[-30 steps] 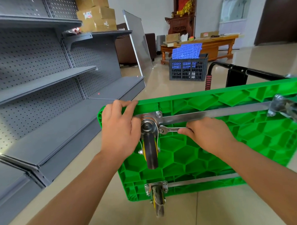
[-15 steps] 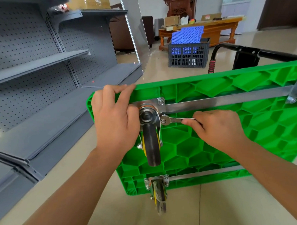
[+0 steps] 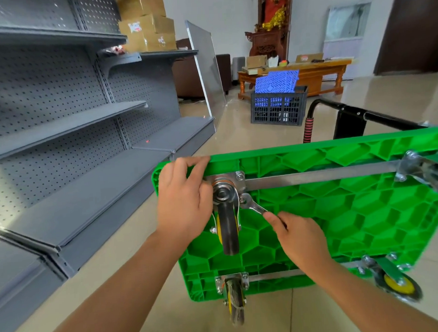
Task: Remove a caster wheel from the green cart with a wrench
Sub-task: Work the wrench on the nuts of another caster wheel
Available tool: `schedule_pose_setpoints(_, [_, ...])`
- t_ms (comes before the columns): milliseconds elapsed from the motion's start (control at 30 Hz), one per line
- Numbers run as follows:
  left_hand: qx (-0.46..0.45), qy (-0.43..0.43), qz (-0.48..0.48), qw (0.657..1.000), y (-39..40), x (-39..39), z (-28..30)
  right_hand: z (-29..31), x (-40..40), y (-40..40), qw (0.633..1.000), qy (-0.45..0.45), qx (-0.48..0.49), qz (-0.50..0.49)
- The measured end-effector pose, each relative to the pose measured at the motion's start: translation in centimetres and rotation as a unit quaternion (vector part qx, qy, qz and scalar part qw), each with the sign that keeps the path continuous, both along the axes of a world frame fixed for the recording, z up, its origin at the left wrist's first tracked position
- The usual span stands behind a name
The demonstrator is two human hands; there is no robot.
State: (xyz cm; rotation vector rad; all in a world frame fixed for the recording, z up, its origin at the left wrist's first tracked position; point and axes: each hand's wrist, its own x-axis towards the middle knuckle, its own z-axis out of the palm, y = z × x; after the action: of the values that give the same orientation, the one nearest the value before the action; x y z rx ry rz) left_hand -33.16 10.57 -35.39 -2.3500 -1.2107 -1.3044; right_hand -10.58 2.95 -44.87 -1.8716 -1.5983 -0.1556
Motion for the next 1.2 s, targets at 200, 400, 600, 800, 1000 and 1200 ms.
schedule_pose_setpoints(200, [-0.099,-0.008,-0.064,0.993,-1.7,-1.8,0.8,4.4,-0.9,-2.8,0.997,0.078,-0.01,0.026])
schedule_pose_setpoints(400, [-0.152,-0.143,-0.084,0.974,-5.1,-1.8,0.6,7.9,-3.7,-4.0,0.959,0.258,-0.028,0.114])
schedule_pose_setpoints(600, [-0.351,-0.227,-0.145,0.897,-7.1,0.3,1.4,12.0,-8.7,-3.7,0.902,0.362,-0.084,0.222])
schedule_pose_setpoints(800, [-0.385,-0.424,-0.143,0.807,-5.6,-0.6,2.0,12.6,-7.9,-2.4,0.927,0.319,-0.086,0.175])
schedule_pose_setpoints(1000, [-0.349,-0.32,-0.094,0.876,-3.6,-3.7,-0.4,12.9,-3.8,0.1,0.986,-0.016,0.146,0.078])
schedule_pose_setpoints(1200, [-0.33,-0.178,-0.041,0.926,-3.4,-4.6,-3.5,10.7,-2.0,2.7,0.989,-0.143,0.039,0.0])
